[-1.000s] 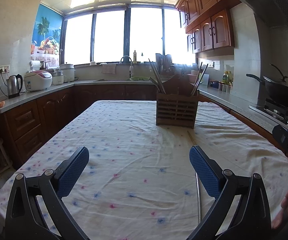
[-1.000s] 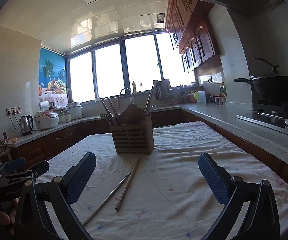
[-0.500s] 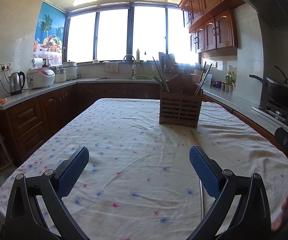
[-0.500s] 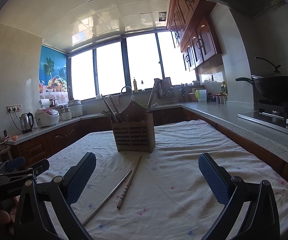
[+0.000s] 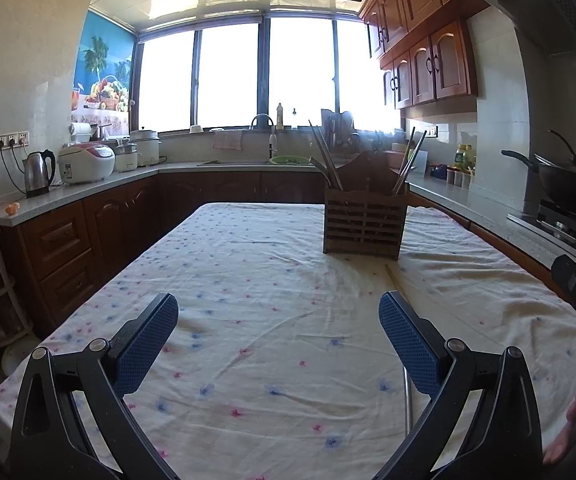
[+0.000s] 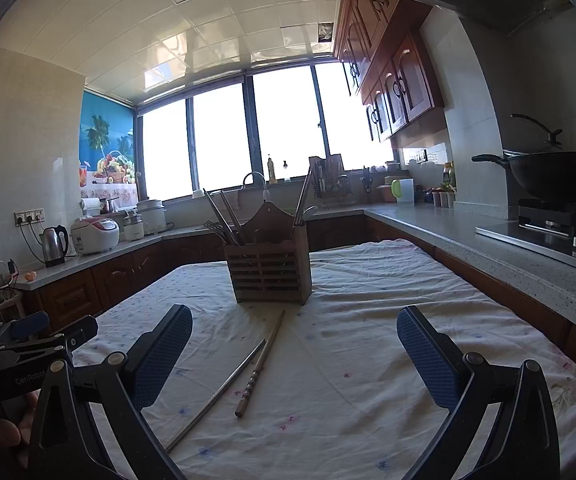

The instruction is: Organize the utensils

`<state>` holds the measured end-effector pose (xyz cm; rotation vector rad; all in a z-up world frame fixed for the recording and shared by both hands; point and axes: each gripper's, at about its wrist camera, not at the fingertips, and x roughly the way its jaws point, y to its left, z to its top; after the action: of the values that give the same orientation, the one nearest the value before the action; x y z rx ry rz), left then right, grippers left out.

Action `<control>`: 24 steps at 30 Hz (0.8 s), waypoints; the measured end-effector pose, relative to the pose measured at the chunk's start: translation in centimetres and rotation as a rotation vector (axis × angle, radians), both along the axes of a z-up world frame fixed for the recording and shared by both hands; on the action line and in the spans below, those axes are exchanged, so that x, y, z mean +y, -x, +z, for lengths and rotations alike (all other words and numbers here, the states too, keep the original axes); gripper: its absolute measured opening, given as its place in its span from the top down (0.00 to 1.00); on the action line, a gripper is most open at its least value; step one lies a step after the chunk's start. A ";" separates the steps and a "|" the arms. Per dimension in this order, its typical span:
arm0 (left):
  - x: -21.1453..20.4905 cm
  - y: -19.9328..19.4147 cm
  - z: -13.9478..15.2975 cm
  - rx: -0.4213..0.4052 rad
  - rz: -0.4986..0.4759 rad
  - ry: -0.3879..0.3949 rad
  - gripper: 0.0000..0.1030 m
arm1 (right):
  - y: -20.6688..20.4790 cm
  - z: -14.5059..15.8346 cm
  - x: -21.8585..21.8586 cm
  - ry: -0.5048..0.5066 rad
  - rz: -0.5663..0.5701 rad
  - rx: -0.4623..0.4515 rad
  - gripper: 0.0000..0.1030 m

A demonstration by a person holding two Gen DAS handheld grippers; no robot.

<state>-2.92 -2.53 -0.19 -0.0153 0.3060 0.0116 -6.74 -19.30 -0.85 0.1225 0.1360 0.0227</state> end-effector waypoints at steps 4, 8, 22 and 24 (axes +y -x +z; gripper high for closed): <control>0.0 0.0 0.1 0.004 0.005 -0.002 0.00 | 0.1 0.0 0.0 -0.002 0.000 -0.001 0.00; 0.1 -0.2 0.1 0.018 0.004 -0.003 0.00 | 0.1 0.1 0.1 -0.003 0.001 -0.001 0.00; -0.1 -0.1 0.2 0.012 0.001 -0.010 0.00 | 0.3 0.2 0.4 -0.007 0.008 -0.001 0.00; -0.1 -0.1 0.2 0.011 0.001 -0.010 0.00 | 0.4 0.2 0.5 -0.007 0.010 -0.001 0.00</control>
<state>-2.84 -2.61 0.03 -0.0053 0.3171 0.0146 -7.11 -18.82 -0.65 0.1290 0.1352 0.0334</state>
